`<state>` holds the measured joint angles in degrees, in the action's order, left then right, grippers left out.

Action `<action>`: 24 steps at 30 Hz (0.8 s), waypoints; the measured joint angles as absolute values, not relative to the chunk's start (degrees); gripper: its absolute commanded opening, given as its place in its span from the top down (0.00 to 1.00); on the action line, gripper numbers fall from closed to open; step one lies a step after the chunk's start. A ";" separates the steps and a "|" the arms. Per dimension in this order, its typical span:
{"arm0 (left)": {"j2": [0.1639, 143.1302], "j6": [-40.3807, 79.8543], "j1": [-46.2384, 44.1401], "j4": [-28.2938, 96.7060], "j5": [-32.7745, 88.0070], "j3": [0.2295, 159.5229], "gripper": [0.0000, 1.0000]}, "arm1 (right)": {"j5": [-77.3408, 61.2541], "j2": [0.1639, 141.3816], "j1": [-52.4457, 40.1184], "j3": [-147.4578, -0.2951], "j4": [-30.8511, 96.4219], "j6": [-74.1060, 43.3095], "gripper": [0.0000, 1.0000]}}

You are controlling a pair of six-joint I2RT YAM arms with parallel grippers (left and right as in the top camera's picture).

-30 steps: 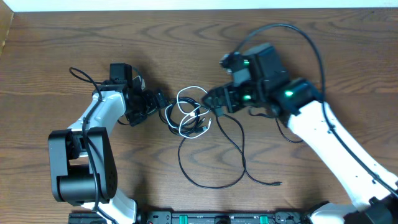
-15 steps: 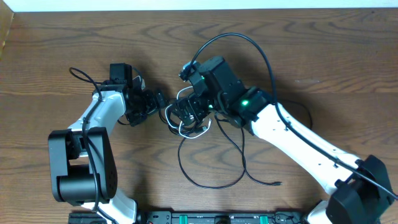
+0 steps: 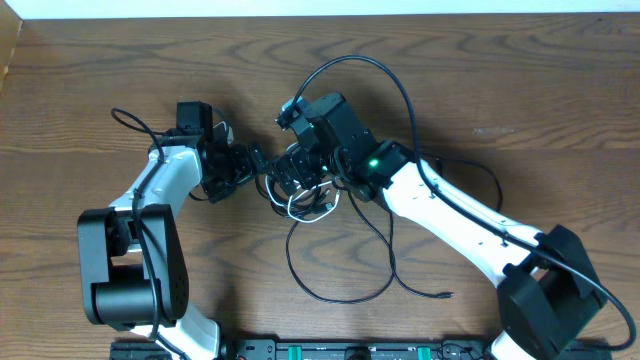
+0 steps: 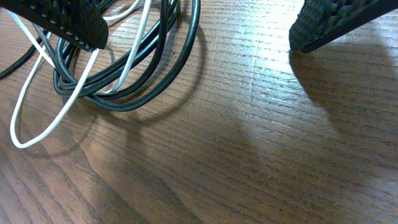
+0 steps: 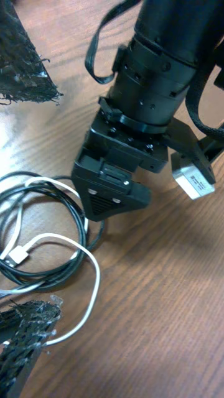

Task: Untangle cables

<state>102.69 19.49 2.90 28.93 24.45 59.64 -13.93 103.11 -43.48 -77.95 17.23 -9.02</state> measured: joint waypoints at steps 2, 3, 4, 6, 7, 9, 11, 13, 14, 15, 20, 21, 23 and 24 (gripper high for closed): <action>102.69 19.49 2.90 28.93 24.45 59.64 0.02 | -13.23 104.09 -43.48 -77.95 16.12 -8.43 0.01; 102.69 19.49 2.90 28.93 24.45 59.64 0.02 | -12.51 104.62 -43.48 -77.95 15.77 -8.25 0.01; 102.69 19.49 2.90 28.93 24.47 59.64 0.02 | -11.99 105.12 -43.48 -77.95 15.53 -8.14 0.01; 102.69 19.49 2.90 28.93 24.45 59.64 0.02 | -10.61 106.34 -43.48 -77.95 15.49 -7.88 0.02; 102.69 19.49 2.90 28.93 24.45 59.64 0.02 | -10.31 106.85 -43.48 -77.95 15.51 -7.79 0.04; 102.69 19.51 2.90 28.93 24.45 59.64 0.02 | -9.47 108.07 -43.48 -77.95 15.59 -7.57 0.08; 102.69 19.49 2.90 28.93 24.45 59.64 0.02 | -8.99 109.10 -43.62 -77.95 16.32 -7.35 0.11; 102.69 19.49 2.90 28.91 24.45 59.64 0.02 | -8.88 109.97 -43.81 -77.95 17.28 -7.29 0.14; 102.69 19.49 2.90 28.93 24.43 59.64 0.02 | -8.69 110.50 -43.86 -77.95 17.76 -7.25 0.16; 102.69 19.49 2.90 28.93 24.25 59.64 0.02 | -8.64 111.13 -44.01 -77.95 18.13 -7.16 0.20; 102.69 19.49 2.90 28.93 23.99 59.64 0.02 | -8.43 114.72 -44.10 -77.97 17.78 -7.14 0.41; 102.69 19.51 2.90 28.93 23.99 59.64 0.02 | -8.40 115.79 -44.12 -77.97 17.47 -6.96 0.50; 102.69 19.49 2.90 28.93 23.97 59.64 0.02 | -8.32 117.36 -44.16 -77.97 16.60 -6.87 0.59; 102.69 19.49 2.90 28.93 23.92 59.64 0.02 | -8.19 117.89 -44.25 -77.97 16.36 -6.98 0.60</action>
